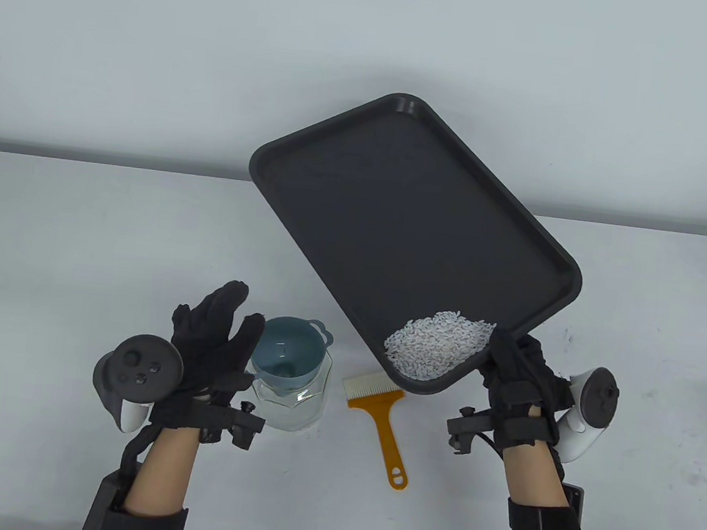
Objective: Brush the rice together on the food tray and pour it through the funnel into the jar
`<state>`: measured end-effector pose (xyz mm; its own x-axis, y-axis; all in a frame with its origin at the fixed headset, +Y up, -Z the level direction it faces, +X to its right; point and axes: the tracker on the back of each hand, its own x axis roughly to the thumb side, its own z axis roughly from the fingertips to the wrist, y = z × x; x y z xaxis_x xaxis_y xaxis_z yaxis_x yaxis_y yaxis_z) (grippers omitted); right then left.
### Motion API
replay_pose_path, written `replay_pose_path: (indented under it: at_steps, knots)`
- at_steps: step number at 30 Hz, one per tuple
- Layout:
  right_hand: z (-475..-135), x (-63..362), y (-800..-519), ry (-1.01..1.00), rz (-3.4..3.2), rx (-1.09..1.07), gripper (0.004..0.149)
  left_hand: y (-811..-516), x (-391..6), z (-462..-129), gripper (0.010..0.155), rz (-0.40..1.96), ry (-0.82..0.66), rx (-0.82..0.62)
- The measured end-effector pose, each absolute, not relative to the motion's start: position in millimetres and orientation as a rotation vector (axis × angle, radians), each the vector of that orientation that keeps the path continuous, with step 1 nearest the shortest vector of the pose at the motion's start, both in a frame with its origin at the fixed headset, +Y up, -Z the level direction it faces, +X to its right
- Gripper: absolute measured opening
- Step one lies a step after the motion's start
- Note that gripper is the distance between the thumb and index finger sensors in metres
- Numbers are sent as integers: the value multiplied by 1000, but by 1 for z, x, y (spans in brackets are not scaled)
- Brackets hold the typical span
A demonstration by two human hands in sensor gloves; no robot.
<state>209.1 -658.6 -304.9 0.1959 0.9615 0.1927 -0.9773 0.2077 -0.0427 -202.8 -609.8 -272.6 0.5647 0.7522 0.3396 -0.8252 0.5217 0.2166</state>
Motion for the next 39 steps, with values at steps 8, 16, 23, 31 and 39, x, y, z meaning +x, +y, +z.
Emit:
replay_pose_path:
  at_steps: [8, 16, 23, 31, 39]
  knots:
    - [-312, 165, -651, -152, 1343, 188, 52, -603, -171, -298, 84, 982, -201, 123]
    - [-325, 143, -649, -67, 1370, 227, 54, -609, -180, -307, 72, 1193, -153, 29]
    - [-340, 119, -649, 14, 1448, 225, 54, -621, -208, -317, 68, 1264, -122, 30]
    - [-356, 91, -656, 44, 1534, 207, 53, -638, -239, -324, 66, 1283, -80, 84]
    - [-361, 77, -672, 53, 1563, 175, 50, -655, -253, -324, 62, 1290, -59, 150]
